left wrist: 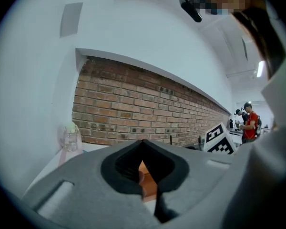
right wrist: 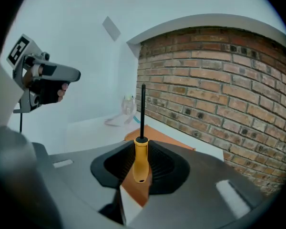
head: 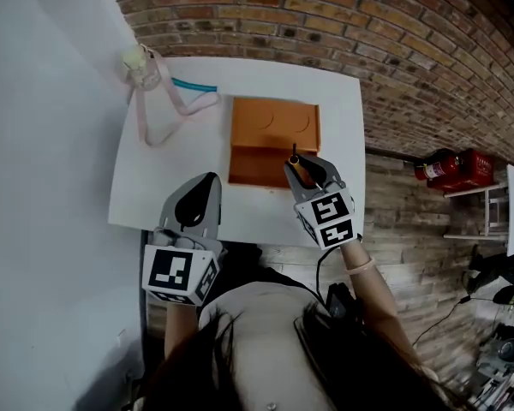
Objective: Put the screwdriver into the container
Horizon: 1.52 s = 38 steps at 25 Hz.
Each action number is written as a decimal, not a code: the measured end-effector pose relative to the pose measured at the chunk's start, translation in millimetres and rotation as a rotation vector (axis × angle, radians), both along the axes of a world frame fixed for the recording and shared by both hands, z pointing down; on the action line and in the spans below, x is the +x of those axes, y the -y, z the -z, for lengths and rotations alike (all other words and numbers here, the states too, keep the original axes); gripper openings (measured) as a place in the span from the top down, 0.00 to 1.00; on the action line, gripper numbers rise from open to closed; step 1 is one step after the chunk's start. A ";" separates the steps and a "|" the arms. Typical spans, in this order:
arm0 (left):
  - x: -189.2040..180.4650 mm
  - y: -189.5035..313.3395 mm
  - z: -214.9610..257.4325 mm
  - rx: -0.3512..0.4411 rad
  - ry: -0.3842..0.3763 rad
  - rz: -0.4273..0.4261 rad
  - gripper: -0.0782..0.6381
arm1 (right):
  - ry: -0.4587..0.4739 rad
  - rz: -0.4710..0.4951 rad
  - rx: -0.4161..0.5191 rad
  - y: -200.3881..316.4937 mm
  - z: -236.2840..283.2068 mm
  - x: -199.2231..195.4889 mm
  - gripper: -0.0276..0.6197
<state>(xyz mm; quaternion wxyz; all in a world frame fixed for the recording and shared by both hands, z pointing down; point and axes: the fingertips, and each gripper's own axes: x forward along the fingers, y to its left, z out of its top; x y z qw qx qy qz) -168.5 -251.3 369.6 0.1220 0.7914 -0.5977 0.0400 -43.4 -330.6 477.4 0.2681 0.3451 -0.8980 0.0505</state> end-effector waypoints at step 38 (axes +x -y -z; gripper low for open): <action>-41.3 35.5 -32.4 -0.094 -0.010 0.051 0.89 | -0.390 0.226 -0.236 16.3 -117.7 -38.8 0.84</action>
